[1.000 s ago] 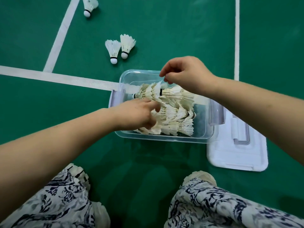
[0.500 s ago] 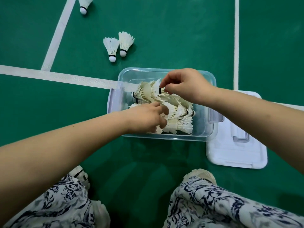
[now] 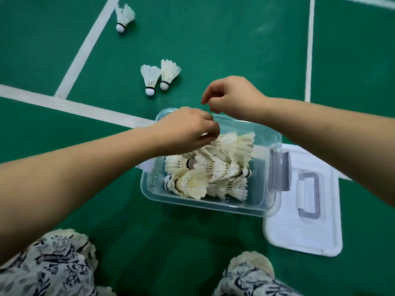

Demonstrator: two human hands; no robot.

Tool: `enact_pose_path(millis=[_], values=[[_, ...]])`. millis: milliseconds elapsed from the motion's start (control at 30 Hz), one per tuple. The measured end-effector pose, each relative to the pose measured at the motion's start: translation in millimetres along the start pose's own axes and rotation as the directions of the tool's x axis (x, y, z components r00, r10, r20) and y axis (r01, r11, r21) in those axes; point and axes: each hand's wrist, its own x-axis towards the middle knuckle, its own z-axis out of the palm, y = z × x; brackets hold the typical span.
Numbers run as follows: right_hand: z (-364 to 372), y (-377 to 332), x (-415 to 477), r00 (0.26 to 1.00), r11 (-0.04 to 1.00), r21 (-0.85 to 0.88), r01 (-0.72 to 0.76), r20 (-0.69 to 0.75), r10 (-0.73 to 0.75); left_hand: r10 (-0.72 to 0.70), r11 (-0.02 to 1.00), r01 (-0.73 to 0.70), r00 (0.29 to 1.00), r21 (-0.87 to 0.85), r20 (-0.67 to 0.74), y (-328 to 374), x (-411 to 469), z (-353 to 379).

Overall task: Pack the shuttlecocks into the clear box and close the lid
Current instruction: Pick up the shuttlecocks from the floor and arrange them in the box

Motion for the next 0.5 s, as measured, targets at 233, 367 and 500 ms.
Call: enact_pose_path(millis=[233,367,500], values=[[-8.3,-12.8,64.7,0.997,0.997,-0.071,0.010,-0.071,-0.015,-0.110,0.990,0.124,0.978,0.067,-0.180,-33.9,33.1,2.4],[-11.3,-13.2,94.6,0.997,0.993,-0.114,0.013,-0.073,-0.021,-0.259,0.957,0.274,0.955,0.097,-0.141,-60.7,36.9,4.6],[3.9,-8.9,124.7,0.998,0.985,-0.166,-0.052,0.016,0.056,-0.454,0.883,0.463,0.884,0.074,-0.110,-72.5,30.4,11.3]])
